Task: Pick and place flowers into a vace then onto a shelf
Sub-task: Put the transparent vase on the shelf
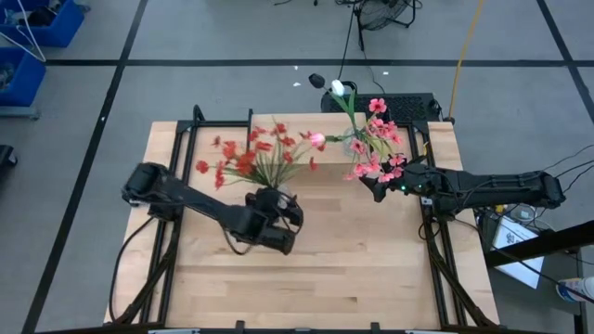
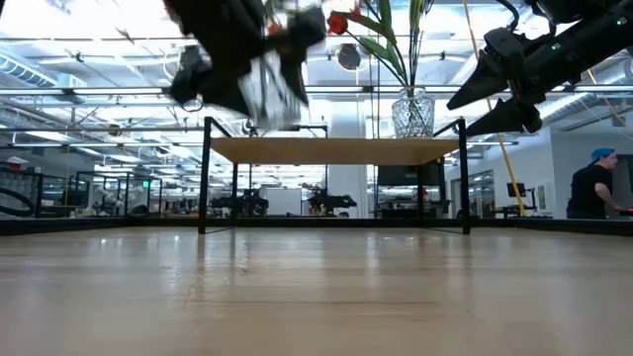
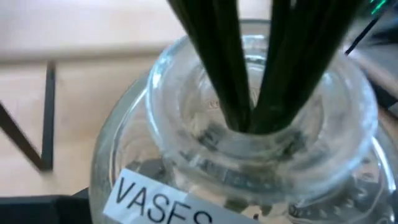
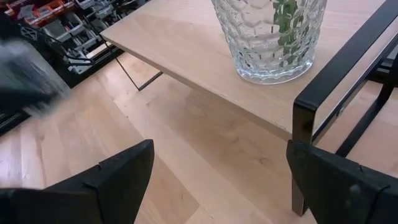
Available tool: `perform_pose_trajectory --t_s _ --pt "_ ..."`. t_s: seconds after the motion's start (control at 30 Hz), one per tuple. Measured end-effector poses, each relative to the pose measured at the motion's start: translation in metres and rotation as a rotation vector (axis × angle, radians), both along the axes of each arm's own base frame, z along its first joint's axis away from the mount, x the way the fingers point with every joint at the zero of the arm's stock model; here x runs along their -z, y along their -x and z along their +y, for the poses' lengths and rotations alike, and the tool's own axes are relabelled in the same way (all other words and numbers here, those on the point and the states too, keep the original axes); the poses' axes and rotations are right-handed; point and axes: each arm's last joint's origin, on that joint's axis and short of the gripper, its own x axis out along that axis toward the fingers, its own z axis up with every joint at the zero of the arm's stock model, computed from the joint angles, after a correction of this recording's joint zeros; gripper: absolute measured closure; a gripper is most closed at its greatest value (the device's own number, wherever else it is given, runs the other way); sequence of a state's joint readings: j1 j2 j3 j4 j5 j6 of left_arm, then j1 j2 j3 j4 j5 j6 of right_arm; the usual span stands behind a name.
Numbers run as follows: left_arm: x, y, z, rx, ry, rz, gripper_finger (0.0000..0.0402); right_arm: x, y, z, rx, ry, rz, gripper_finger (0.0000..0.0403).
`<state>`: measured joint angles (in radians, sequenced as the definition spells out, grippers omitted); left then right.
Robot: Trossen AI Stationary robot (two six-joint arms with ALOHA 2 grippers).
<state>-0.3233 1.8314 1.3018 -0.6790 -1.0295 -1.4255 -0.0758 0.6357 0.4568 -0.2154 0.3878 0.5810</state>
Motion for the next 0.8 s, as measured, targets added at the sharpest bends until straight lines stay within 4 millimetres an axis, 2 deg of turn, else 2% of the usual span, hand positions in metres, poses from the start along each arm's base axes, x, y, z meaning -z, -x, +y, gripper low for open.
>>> perform_pose_trajectory --t_s 0.2,0.37,0.5,0.8 --pt "-0.054 0.016 0.012 0.019 -0.106 -0.07 0.0115 0.0 0.0 0.0 0.004 -0.007 -0.003 0.0046" --pt "-0.083 0.021 0.038 0.016 -0.164 -0.052 0.0115 0.0 0.0 0.0 0.009 -0.018 -0.01 0.0046" --pt "-0.093 0.018 0.066 0.009 -0.193 -0.008 0.0115 0.0 0.0 0.0 0.015 -0.028 -0.016 0.0046" --pt "-0.091 0.011 0.13 -0.048 -0.176 0.073 0.0115 0.0 0.0 0.0 0.024 -0.043 -0.026 0.0046"
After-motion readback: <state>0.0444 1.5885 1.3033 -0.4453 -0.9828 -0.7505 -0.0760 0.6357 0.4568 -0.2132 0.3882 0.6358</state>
